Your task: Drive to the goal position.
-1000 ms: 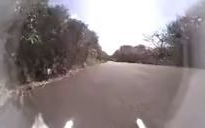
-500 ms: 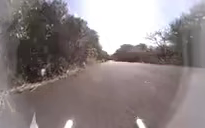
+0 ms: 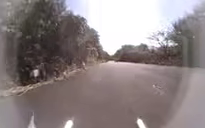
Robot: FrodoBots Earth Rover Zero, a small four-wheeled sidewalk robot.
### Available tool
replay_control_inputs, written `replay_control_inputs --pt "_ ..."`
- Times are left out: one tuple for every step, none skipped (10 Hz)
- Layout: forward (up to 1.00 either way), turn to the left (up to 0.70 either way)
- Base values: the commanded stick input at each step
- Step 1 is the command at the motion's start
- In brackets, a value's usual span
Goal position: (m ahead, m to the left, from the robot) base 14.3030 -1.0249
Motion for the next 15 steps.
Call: replay_control_inputs --pt "0.85 -0.05" --pt "0.85 -0.09" --pt "0.85 -0.34" --pt "0.85 -0.34" --pt "0.85 -0.32" --pt "0.85 -0.20" --pt "0.85 -0.08" --pt "0.85 0.00" --pt "0.85 0.00" --pt "0.85 0.00" --pt "0.85 0.00" --pt "0.85 0.00" --pt "0.85 0.00" --pt "0.85 0.00" --pt "0.85 0.00"
